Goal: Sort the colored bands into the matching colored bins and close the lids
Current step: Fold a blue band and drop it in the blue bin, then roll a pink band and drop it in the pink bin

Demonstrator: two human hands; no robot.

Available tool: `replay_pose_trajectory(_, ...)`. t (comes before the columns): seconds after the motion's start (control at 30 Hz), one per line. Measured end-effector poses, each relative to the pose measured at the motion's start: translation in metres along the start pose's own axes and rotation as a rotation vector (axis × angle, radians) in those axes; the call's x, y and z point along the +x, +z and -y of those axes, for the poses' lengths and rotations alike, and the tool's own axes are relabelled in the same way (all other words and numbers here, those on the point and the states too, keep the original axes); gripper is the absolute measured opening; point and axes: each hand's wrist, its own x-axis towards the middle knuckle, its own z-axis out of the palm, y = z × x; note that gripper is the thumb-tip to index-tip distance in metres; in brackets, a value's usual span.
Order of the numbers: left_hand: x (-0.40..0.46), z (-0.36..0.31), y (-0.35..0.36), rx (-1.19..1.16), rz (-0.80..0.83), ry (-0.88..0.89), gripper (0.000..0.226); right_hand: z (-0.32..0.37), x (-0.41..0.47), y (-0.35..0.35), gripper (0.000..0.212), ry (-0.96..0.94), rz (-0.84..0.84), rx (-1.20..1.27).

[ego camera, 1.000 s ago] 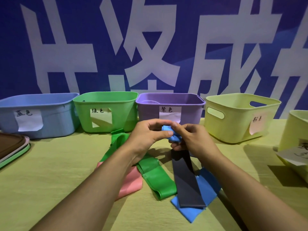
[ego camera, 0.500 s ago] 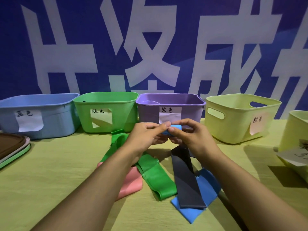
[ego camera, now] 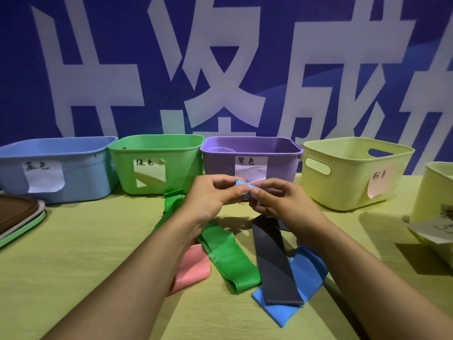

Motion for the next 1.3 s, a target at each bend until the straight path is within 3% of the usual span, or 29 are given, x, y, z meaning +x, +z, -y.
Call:
replay_pose_trajectory(0.1, 0.002, 0.004, 0.004, -0.027, -0.060, 0.006, 0.017, 0.000, 0.002, 0.001, 0.023, 0.004, -0.020, 0.047)
replay_pose_trajectory(0.27, 0.002, 0.006, 0.020, -0.248, -0.085, -0.014, 0.055, 0.000, 0.005, 0.009, 0.024, 0.029, -0.056, 0.439)
replay_pose_trajectory(0.43, -0.001, 0.004, 0.026, -0.443, -0.026, -0.046, 0.008, 0.004, 0.005, 0.018, 0.024, 0.065, -0.046, 0.703)
replay_pose_trajectory(0.57, -0.001, 0.005, 0.027, -0.498, -0.051, -0.027, 0.008, 0.005, 0.003, 0.024, 0.036, 0.085, -0.057, 0.750)
replay_pose_trajectory(0.63, -0.002, 0.006, 0.027, -0.491, -0.080, -0.021, 0.009, 0.005, 0.001, 0.024, 0.034, 0.043, -0.082, 0.665)
replay_pose_trajectory(0.8, 0.000, 0.007, 0.025, -0.387, -0.183, -0.003, 0.012, -0.003, -0.001, 0.028, 0.016, -0.233, -0.170, 0.168)
replay_pose_trajectory(0.93, -0.002, -0.003, 0.016, -0.219, -0.292, -0.013, 0.019, -0.008, -0.001, 0.030, 0.036, -0.342, -0.149, -0.372)
replay_pose_trajectory(1.07, 0.000, -0.013, 0.007, -0.045, -0.372, 0.046, 0.015, -0.006, -0.006, 0.040, 0.048, -0.375, -0.135, -0.490)
replay_pose_trajectory(1.3, 0.014, -0.032, -0.061, 0.060, -0.488, 0.113, 0.031, 0.030, 0.004, 0.083, 0.036, -0.420, -0.155, -0.519)
